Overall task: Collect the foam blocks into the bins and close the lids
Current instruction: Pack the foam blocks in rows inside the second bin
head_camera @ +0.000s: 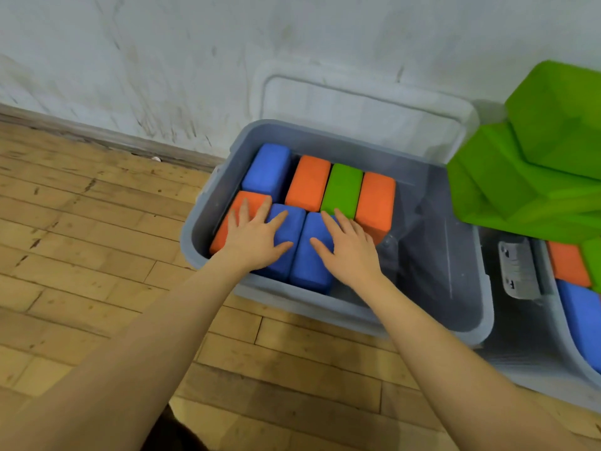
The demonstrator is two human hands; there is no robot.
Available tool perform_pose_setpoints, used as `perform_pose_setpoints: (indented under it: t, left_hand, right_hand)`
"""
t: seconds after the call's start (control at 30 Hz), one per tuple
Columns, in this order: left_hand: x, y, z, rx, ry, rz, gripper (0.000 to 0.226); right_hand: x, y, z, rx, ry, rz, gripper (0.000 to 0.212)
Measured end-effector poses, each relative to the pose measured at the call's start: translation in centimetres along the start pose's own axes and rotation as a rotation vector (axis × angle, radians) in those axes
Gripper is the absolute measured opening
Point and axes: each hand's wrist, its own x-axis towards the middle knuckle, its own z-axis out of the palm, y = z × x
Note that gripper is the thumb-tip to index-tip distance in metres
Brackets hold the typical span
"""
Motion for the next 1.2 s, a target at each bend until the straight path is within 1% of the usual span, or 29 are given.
perform_pose_setpoints:
  t: [0.07, 0.13, 0.3, 0.4, 0.47, 0.5, 0.53, 0.6, 0.63, 0.7, 0.73, 0.77, 0.83, 0.9, 1.0, 1.13, 1.2]
  left_hand:
    - [0.8, -0.4, 0.3, -0.026, -0.092, -0.052, 0.073]
    - [1.2, -0.5, 0.8, -0.031, -0.136, -0.041, 0.073]
    - [1.2, 1.1, 1.7, 0.059, -0.110, 0.037, 0.070]
    - [1.5, 1.4, 1.5, 0.043, -0.171, 0.038, 0.073]
    - [1.7, 1.1, 1.0, -0.015, -0.199, 0.017, 0.078]
    - [1.8, 0.9, 0.8, -0.039, -0.194, 0.011, 0.081]
    - [1.9, 0.8, 0.6, -0.044, -0.170, 0.008, 0.083]
    - [1.8, 0.9, 0.4, 0.001, -0.087, 0.014, 0.087]
    - [1.7, 1.0, 0.4, 0.027, -0.056, 0.024, 0.088]
    - [1.5, 1.5, 0.9, 0.056, -0.035, 0.053, 0.089]
    - [1.3, 1.7, 1.2, 0.064, -0.033, 0.067, 0.088]
    - [1.2, 1.9, 1.5, 0.078, -0.025, 0.086, 0.087]
    - [1.2, 2.1, 1.5, 0.120, -0.001, 0.145, 0.084]
    - [1.4, 2.3, 1.5, 0.115, -0.011, 0.179, 0.081]
    - [1.6, 2.7, 1.7, 0.101, -0.018, 0.146, 0.079]
    - [1.4, 2.4, 2.3, 0.092, 0.012, 0.111, 0.076]
    - [1.6, 1.7, 2.0, 0.072, 0.017, 0.111, 0.073]
  right_hand:
    - [1.2, 0.2, 0.8, -0.024, -0.013, 0.033, 0.065]
    - [1.7, 0.4, 1.8, -0.041, -0.016, 0.042, 0.068]
    - [2.0, 2.0, 2.9, 0.010, -0.044, -0.004, 0.069]
    - [2.0, 2.3, 2.9, -0.064, -0.030, -0.018, 0.068]
    - [2.0, 2.0, 2.7, -0.104, 0.002, -0.014, 0.075]
    - [2.1, 1.9, 2.5, -0.108, -0.002, -0.015, 0.079]
    - [2.2, 2.0, 2.4, -0.103, -0.019, -0.016, 0.078]
    - [2.3, 2.3, 1.9, -0.090, -0.041, -0.018, 0.070]
    - [2.0, 2.4, 1.7, -0.093, 0.001, -0.022, 0.068]
    - [1.1, 2.1, 1.3, -0.139, 0.135, -0.023, 0.064]
    - [0.6, 2.1, 1.4, -0.165, 0.176, -0.010, 0.061]
    - [0.0, 2.0, 1.5, -0.182, 0.184, 0.005, 0.059]
    - [-0.7, 2.0, 1.3, -0.177, 0.140, 0.036, 0.057]
    - [-1.0, 2.1, 1.2, -0.149, 0.093, 0.075, 0.055]
    - [-1.3, 2.1, 1.3, -0.135, 0.041, 0.092, 0.061]
    - [-1.2, 1.2, 1.7, 0.045, -0.098, 0.084, 0.072]
    - [-1.0, 1.0, 1.6, 0.096, -0.133, 0.111, 0.076]
